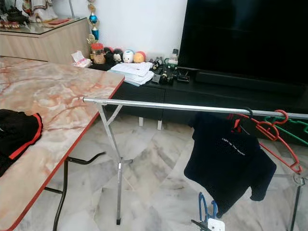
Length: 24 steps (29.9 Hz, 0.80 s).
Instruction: Hang hanger
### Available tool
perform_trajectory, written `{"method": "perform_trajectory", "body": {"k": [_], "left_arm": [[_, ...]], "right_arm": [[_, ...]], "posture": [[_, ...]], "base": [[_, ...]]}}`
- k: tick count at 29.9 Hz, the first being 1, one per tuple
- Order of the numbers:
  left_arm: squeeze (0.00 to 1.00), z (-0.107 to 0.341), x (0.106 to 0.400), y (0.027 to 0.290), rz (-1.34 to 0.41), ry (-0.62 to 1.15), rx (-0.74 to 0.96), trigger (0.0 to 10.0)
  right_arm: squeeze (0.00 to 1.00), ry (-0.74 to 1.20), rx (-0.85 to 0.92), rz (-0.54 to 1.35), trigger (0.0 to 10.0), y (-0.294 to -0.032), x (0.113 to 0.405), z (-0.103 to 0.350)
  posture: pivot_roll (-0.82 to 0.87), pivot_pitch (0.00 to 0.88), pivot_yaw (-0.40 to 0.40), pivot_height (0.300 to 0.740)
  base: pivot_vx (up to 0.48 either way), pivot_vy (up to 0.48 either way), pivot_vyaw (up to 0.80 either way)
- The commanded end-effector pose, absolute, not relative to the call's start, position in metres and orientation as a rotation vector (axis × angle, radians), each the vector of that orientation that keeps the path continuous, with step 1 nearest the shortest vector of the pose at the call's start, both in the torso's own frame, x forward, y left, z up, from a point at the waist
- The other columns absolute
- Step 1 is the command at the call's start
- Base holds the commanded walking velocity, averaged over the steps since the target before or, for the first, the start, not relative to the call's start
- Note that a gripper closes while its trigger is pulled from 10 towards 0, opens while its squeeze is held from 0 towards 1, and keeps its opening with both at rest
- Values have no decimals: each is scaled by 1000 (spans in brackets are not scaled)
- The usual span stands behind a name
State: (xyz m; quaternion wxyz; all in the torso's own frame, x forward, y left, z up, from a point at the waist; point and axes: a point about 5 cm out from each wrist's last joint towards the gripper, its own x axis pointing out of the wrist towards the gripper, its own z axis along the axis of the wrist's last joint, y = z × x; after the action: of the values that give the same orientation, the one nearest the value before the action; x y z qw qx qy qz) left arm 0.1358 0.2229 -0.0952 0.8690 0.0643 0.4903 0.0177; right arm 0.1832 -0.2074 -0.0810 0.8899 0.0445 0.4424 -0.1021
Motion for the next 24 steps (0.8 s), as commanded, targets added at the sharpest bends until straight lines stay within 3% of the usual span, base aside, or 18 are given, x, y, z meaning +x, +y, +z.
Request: {"method": "perform_trajectory", "body": {"k": [1,7,18,21,24], "left_arm": [[0,-93,140,226,40,1014,157,10000],[0,-92,141,228,46,1010,159,10000],[0,-93,142,226,45,1010,154,10000],[0,-92,141,228,59,1005,139,10000],[0,-93,136,233,72,1024,154,10000]], "right_arm": [[0,905,86,-202,10000,-204,188,-79],[0,901,92,-196,10000,-202,191,-78],[0,883,83,-214,10000,-227,189,-74],[0,875,80,-202,10000,-227,190,-73],[0,858,85,-141,10000,-207,200,-72]], "posture": [[178,0,-30,740],[179,0,-28,740],[166,0,-12,740],[156,0,-1,740],[163,0,-5,740]], "base": [[289,0,0],[310,0,0],[329,0,0],[330,0,0],[203,0,0]]}}
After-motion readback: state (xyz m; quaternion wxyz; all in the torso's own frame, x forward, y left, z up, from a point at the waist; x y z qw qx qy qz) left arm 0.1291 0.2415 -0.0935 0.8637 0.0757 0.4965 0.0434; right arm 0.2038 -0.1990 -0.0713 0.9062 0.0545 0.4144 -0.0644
